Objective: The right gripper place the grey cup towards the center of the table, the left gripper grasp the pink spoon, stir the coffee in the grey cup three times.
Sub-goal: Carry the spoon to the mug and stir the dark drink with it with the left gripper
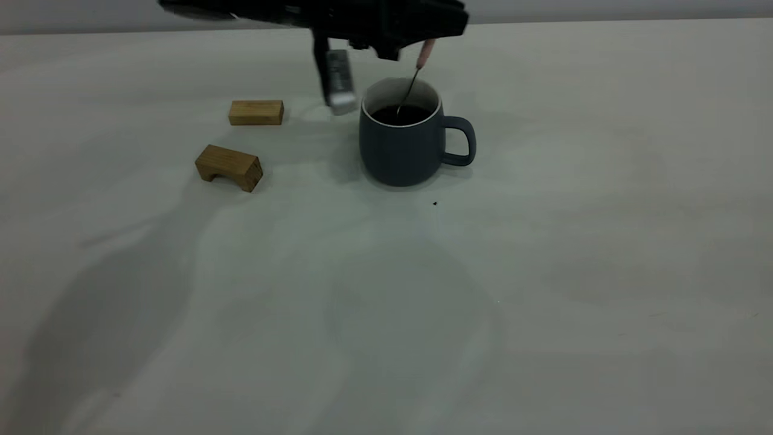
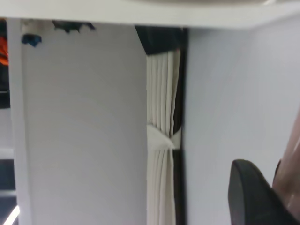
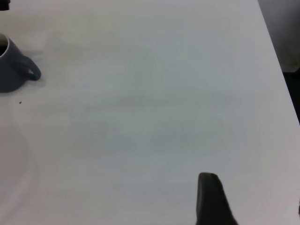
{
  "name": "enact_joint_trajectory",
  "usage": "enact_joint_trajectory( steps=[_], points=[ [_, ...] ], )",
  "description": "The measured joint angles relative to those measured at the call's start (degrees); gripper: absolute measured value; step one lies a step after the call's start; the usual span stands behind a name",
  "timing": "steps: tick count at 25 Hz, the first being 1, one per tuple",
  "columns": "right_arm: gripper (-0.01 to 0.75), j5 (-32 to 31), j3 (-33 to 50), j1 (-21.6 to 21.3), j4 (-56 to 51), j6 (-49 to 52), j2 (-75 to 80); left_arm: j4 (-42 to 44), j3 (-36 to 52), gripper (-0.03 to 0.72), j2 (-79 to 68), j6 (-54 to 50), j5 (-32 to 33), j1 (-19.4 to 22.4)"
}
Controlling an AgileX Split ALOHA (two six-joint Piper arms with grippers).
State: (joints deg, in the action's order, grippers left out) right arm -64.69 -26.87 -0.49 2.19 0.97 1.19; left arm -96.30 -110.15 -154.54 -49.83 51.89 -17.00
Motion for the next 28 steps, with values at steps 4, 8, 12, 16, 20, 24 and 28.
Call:
enact_joint_trajectory(
  steps=[4, 8, 12, 16, 20, 24, 28],
  points=[
    [0.47, 0.0, 0.0, 0.0, 0.0, 0.0, 0.0, -1.04, 0.0, 0.148, -0.65, 2.54, 0.92, -1.74],
    [0.47, 0.0, 0.0, 0.0, 0.0, 0.0, 0.0, 0.63, 0.0, 0.148, -0.64, -1.5, 6.45, -1.7],
    [0.47, 0.0, 0.0, 0.0, 0.0, 0.0, 0.0, 7.87, 0.0, 0.148, -0.64, -10.52, 10.77, -0.19],
    [0.47, 0.0, 0.0, 0.0, 0.0, 0.0, 0.0, 11.89, -0.11, 0.148, -0.64, -13.93, 11.44, 2.58],
    [0.47, 0.0, 0.0, 0.0, 0.0, 0.0, 0.0, 11.97, -0.11, 0.148, -0.58, -12.97, 9.23, 3.81],
    [0.47, 0.0, 0.0, 0.0, 0.0, 0.0, 0.0, 8.48, -0.11, 0.148, -0.58, -7.72, 6.01, 3.06],
    [0.47, 0.0, 0.0, 0.0, 0.0, 0.0, 0.0, 4.78, -0.11, 0.148, -0.58, -3.23, 5.49, 1.39]
  ],
)
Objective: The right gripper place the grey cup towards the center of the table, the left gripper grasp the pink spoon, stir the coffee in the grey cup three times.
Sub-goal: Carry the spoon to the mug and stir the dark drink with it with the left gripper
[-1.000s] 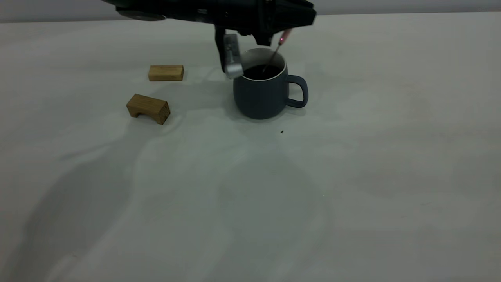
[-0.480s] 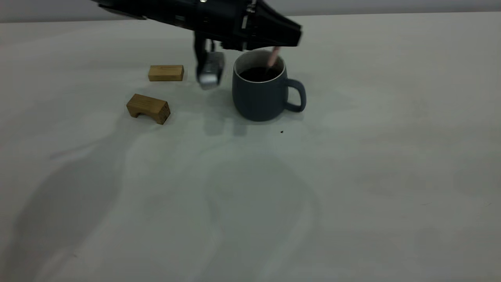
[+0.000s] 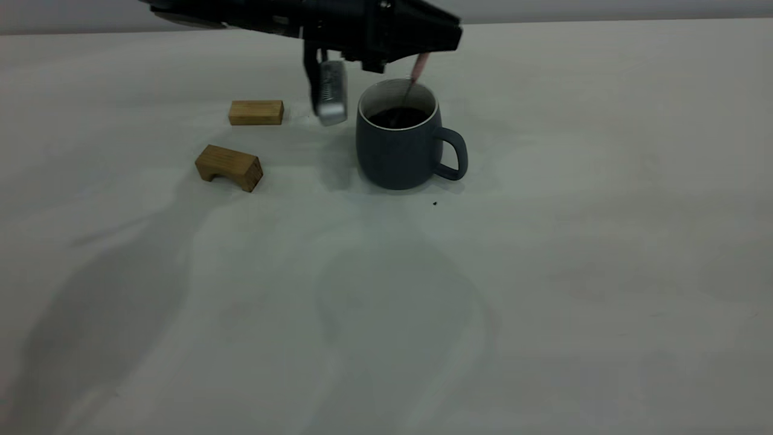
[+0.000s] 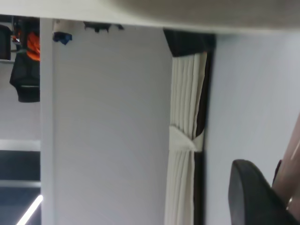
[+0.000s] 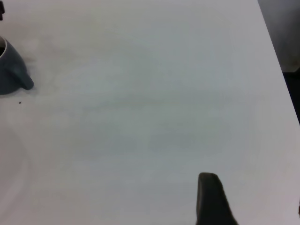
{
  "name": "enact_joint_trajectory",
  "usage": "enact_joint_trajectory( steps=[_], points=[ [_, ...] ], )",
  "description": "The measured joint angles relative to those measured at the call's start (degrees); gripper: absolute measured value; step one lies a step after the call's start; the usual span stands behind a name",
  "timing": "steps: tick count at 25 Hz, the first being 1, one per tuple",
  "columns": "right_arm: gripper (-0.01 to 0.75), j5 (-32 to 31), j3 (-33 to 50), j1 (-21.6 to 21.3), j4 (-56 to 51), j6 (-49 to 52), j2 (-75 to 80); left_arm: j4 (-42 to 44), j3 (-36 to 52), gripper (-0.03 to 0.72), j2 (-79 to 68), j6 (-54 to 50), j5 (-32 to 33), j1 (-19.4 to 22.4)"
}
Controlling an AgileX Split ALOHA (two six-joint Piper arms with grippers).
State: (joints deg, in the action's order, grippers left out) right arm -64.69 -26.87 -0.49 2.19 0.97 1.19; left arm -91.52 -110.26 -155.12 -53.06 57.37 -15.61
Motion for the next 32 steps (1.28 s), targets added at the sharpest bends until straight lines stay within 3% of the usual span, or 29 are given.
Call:
enact_joint_trajectory(
  steps=[6, 11, 18, 24, 32],
  points=[
    [0.47, 0.0, 0.0, 0.0, 0.0, 0.0, 0.0, 0.55, 0.0, 0.148, 0.0, -1.1, 4.1, -1.6],
    [0.47, 0.0, 0.0, 0.0, 0.0, 0.0, 0.0, 6.36, 0.0, 0.148, 0.0, -8.89, 8.49, -0.72],
    [0.47, 0.0, 0.0, 0.0, 0.0, 0.0, 0.0, 9.66, 0.0, 0.148, 0.0, -12.1, 8.26, 2.29],
    [0.47, 0.0, 0.0, 0.0, 0.0, 0.0, 0.0, 8.45, 0.0, 0.148, 0.0, -6.75, 3.91, 1.87],
    [0.47, 0.0, 0.0, 0.0, 0.0, 0.0, 0.0, 10.96, -0.12, 0.148, 0.0, -3.84, 4.11, 0.86]
  ],
)
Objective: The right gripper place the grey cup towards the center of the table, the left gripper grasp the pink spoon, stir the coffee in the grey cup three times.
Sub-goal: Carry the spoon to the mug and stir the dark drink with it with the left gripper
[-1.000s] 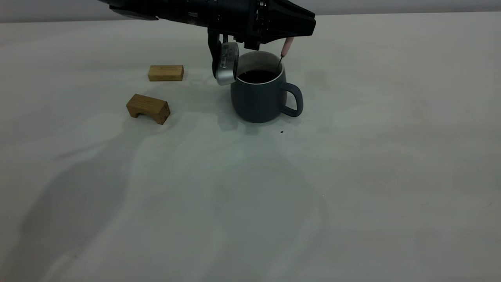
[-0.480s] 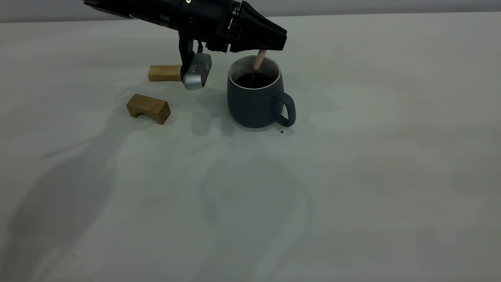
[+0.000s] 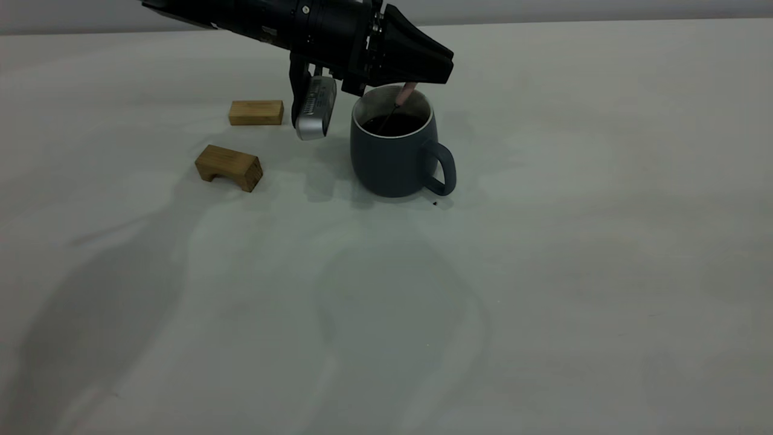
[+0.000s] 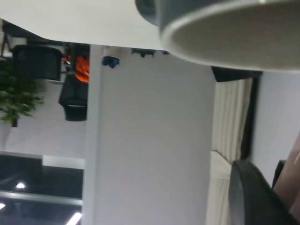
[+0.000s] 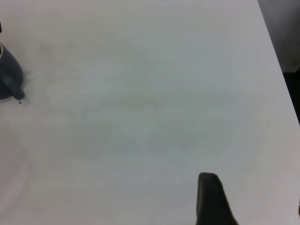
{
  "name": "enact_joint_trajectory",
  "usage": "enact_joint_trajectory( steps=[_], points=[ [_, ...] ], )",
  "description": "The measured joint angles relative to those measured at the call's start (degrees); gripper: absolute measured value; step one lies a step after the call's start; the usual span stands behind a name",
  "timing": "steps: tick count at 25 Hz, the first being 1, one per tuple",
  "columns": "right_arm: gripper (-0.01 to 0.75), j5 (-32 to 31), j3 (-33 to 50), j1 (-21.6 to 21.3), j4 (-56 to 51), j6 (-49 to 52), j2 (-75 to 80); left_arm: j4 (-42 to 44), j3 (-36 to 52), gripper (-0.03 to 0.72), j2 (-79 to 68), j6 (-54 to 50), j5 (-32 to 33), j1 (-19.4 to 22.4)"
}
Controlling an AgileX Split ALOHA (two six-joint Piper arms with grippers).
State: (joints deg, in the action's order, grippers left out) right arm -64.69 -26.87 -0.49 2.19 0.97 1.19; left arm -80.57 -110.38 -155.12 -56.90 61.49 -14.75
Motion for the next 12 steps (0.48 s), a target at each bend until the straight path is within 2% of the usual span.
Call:
enact_joint_trajectory(
  steps=[12],
  points=[
    [0.47, 0.0, 0.0, 0.0, 0.0, 0.0, 0.0, 1.92, -0.28, 0.147, -1.37, 0.38, 4.05, -0.14]
  ],
)
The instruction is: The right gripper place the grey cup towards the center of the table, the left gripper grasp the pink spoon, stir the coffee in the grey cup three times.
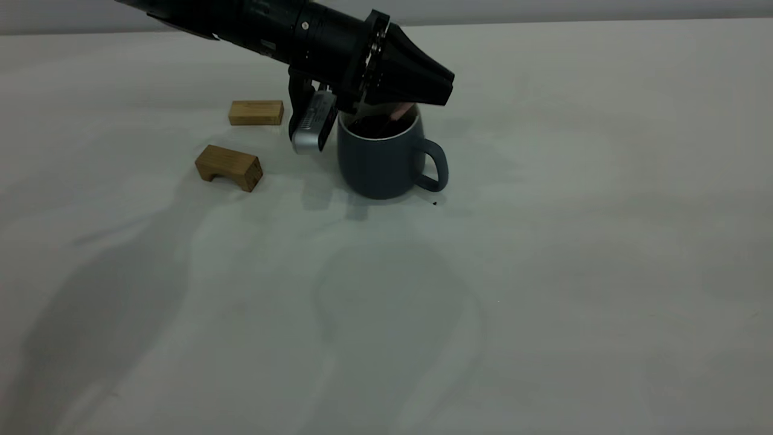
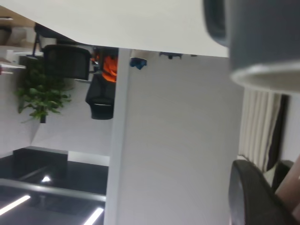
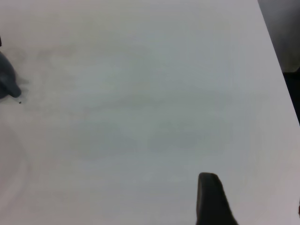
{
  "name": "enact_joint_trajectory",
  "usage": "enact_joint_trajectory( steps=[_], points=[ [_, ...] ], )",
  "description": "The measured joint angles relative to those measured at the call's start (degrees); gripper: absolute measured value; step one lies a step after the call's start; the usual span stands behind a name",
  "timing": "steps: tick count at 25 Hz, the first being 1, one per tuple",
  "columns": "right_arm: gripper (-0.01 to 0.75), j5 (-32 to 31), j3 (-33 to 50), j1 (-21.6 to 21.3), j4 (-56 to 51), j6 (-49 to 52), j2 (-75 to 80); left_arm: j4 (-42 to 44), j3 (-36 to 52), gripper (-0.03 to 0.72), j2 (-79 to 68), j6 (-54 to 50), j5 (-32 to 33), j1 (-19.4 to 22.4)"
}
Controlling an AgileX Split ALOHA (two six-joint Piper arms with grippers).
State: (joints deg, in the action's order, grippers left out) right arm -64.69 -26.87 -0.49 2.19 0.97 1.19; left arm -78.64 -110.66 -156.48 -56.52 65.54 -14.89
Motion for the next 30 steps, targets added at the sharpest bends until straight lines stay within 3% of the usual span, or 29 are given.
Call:
enact_joint_trajectory(
  steps=[6, 13, 16, 30],
  points=[
    [0.47, 0.0, 0.0, 0.0, 0.0, 0.0, 0.0, 0.65, 0.0, 0.179, -0.06, -0.33, 0.77, 0.0],
    [0.47, 0.0, 0.0, 0.0, 0.0, 0.0, 0.0, 1.41, -0.14, 0.423, -0.24, 0.89, 0.77, 0.0],
    [0.47, 0.0, 0.0, 0.0, 0.0, 0.0, 0.0, 1.42, -0.21, 0.485, -0.01, 5.08, 0.82, 0.0],
    [0.47, 0.0, 0.0, 0.0, 0.0, 0.0, 0.0, 2.8, -0.66, 0.505, 10.53, 24.07, 1.18, 0.05]
  ],
)
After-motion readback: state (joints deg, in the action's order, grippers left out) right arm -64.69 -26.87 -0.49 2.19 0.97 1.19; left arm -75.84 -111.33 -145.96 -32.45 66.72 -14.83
